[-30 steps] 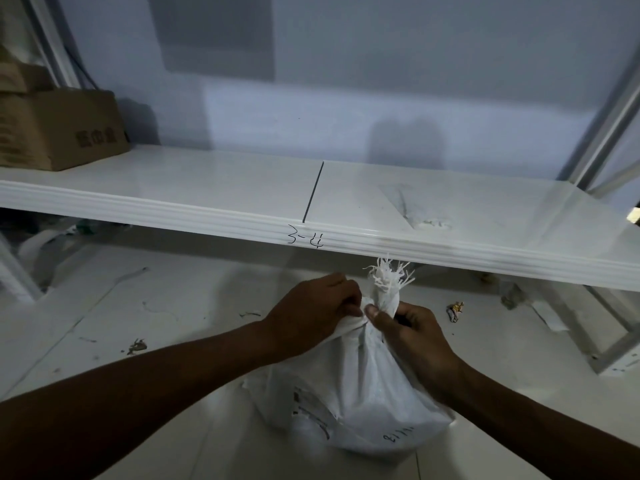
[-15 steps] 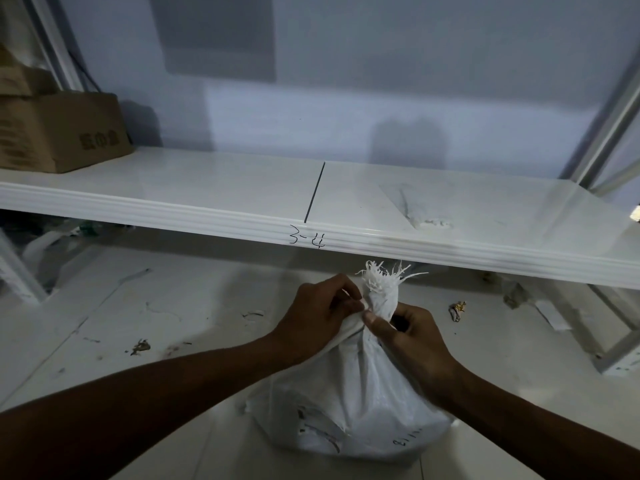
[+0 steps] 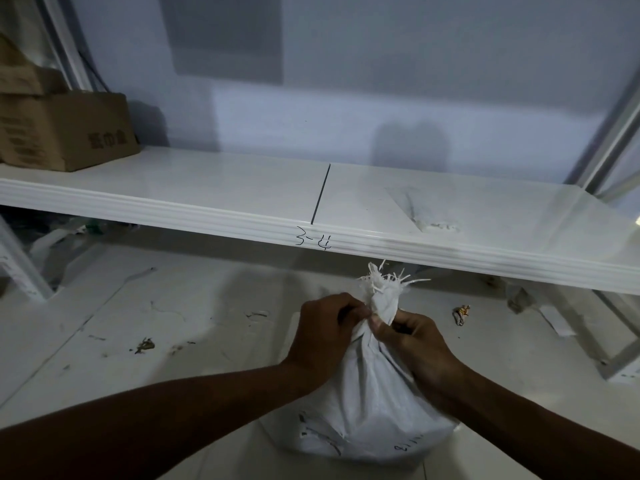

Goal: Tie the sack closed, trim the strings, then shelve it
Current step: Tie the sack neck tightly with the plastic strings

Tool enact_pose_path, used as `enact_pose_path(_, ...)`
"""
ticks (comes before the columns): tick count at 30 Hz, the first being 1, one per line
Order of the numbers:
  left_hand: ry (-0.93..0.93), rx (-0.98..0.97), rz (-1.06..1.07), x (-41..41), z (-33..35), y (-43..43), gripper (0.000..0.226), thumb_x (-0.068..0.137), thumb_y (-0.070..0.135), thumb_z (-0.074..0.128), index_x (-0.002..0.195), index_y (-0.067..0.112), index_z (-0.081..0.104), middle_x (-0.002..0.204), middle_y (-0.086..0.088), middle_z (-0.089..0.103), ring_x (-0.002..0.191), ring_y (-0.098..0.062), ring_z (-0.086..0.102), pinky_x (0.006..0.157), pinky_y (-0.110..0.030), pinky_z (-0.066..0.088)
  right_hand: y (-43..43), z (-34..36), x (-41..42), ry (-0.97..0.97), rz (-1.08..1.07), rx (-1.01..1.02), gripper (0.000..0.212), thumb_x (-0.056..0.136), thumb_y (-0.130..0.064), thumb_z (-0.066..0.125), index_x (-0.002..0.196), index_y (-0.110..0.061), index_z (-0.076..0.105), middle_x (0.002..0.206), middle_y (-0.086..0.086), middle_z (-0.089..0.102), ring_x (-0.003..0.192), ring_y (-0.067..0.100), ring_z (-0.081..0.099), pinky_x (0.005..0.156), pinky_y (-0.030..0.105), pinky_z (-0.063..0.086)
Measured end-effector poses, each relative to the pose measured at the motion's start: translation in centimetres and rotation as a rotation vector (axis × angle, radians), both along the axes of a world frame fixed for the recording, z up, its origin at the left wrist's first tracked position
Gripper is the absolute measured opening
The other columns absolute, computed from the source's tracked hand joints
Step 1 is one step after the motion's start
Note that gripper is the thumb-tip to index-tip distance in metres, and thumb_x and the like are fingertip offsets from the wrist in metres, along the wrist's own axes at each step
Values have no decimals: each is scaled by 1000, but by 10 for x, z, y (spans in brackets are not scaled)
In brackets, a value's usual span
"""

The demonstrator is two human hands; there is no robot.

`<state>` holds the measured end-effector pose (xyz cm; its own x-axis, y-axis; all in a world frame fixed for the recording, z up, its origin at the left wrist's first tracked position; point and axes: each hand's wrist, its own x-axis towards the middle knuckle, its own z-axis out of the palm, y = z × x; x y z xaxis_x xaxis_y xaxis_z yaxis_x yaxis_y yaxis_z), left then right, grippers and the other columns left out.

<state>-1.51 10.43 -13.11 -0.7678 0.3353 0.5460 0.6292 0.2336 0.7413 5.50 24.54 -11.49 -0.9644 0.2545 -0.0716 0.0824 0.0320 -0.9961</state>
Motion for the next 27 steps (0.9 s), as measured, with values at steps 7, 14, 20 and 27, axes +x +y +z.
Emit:
enact_pose_path(7,-173,-8,-81,6,1,-4,14,86,19,69,96,12,77,89,10,73,84,5,68,76,-6,48,-2,-6,4,29,-15,-3,26,92,-18,62,85,5,72,73,20,68,61,18,62,56,24,50)
enact_pose_path(14,-291,64,-19,9,2,-2,4,81,10,75,82,11,71,75,9,71,73,-2,69,65,-10,50,-2,-1,3,-54,42,-154,31,95,-21,57,101,5,71,105,27,72,103,44,68,97,55,52)
enact_pose_path(20,-348,86,79,5,3,0,10,82,13,75,75,15,68,67,8,69,65,2,66,60,-8,46,-3,15,-2,-237,116,-459,30,84,-17,59,97,10,65,100,27,63,91,43,59,95,45,48)
enact_pose_path(27,-387,79,77,6,2,-3,5,84,14,72,87,13,75,83,4,76,80,-1,70,70,-7,50,-9,4,-6,-286,-21,-593,34,83,-10,55,109,9,65,118,39,60,107,45,61,102,50,49)
